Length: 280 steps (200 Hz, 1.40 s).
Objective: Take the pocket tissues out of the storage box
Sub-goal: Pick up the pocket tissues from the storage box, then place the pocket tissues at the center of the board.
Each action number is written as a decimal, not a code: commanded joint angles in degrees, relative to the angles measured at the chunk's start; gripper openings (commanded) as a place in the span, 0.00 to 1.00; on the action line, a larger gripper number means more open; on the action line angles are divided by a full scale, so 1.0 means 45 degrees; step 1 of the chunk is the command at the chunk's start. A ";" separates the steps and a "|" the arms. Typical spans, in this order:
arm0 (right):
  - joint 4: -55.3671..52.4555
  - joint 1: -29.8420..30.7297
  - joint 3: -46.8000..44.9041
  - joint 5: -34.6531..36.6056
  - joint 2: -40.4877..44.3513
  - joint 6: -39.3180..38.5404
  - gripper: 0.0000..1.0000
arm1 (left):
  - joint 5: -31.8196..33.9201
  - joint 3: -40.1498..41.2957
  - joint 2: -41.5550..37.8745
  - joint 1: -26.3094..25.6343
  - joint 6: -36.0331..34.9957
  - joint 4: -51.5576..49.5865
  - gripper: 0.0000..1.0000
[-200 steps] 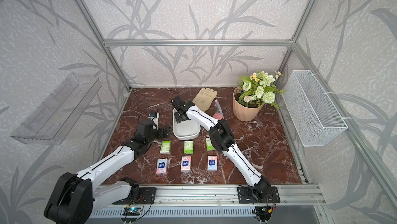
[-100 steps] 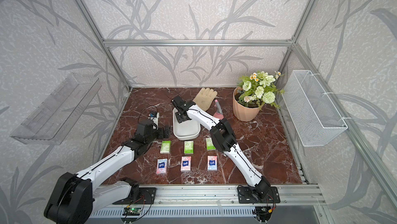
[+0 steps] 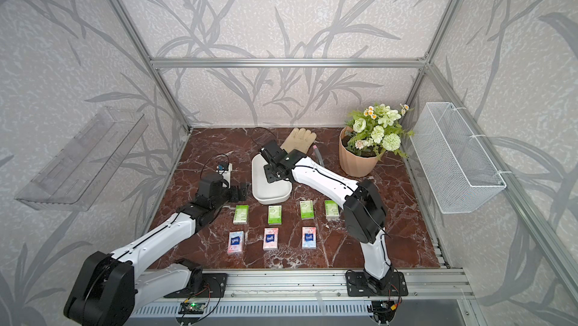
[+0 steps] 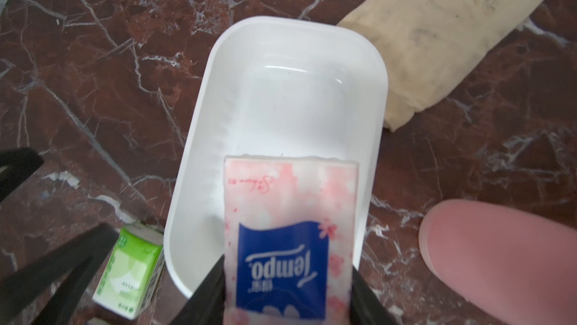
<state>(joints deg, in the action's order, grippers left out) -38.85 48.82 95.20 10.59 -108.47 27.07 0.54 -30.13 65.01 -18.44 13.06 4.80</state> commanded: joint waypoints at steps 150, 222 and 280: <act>-0.3711 0.0675 -1.0620 0.1574 0.9787 0.5428 0.52 | -0.0031 0.0206 -0.0151 -0.0044 -0.0341 0.0379 1.00; -0.1768 0.0675 -1.3176 0.0701 0.9890 0.6064 0.53 | -0.0119 0.0210 -0.0055 -0.0044 -0.0291 0.0379 1.00; -0.0570 0.0675 -1.3985 0.0400 0.9559 0.5880 0.53 | -0.0133 0.0244 -0.0053 -0.0044 -0.0288 0.0368 1.00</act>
<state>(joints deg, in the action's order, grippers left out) -44.03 51.86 32.86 12.78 -64.73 53.34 0.30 -29.71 65.01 -18.44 12.45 6.00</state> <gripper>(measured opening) 0.531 0.999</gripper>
